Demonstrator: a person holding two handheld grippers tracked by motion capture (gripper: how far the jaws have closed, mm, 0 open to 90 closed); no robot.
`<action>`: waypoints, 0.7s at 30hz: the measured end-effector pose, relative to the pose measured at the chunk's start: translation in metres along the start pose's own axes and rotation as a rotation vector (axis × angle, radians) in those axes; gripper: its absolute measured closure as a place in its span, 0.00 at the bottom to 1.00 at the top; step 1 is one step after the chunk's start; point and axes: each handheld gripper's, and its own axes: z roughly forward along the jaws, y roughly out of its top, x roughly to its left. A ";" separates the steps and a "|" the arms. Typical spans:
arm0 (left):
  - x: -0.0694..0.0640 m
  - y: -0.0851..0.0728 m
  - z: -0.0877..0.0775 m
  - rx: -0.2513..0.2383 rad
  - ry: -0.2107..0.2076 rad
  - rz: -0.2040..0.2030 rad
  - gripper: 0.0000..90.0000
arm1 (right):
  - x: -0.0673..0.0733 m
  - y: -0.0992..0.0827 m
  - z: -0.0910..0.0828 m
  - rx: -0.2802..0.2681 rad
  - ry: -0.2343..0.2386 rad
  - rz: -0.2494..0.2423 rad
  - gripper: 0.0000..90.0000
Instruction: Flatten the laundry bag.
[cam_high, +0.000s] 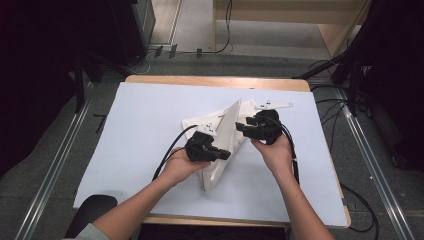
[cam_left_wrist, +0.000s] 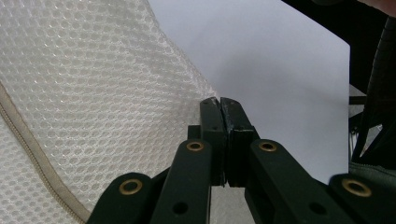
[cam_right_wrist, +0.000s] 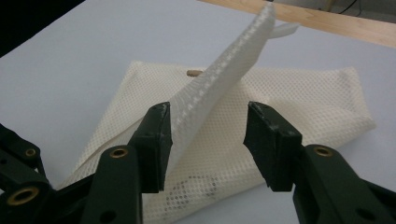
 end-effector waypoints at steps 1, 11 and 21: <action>0.000 0.000 0.000 0.004 0.000 0.003 1.00 | 0.001 0.001 0.002 0.003 0.004 0.002 0.55; -0.001 0.000 -0.003 -0.011 -0.010 -0.002 0.99 | 0.006 0.004 0.029 0.064 0.020 0.020 0.80; -0.004 0.012 -0.047 -0.106 -0.005 0.015 0.80 | 0.005 0.003 0.001 0.056 -0.012 -0.013 0.95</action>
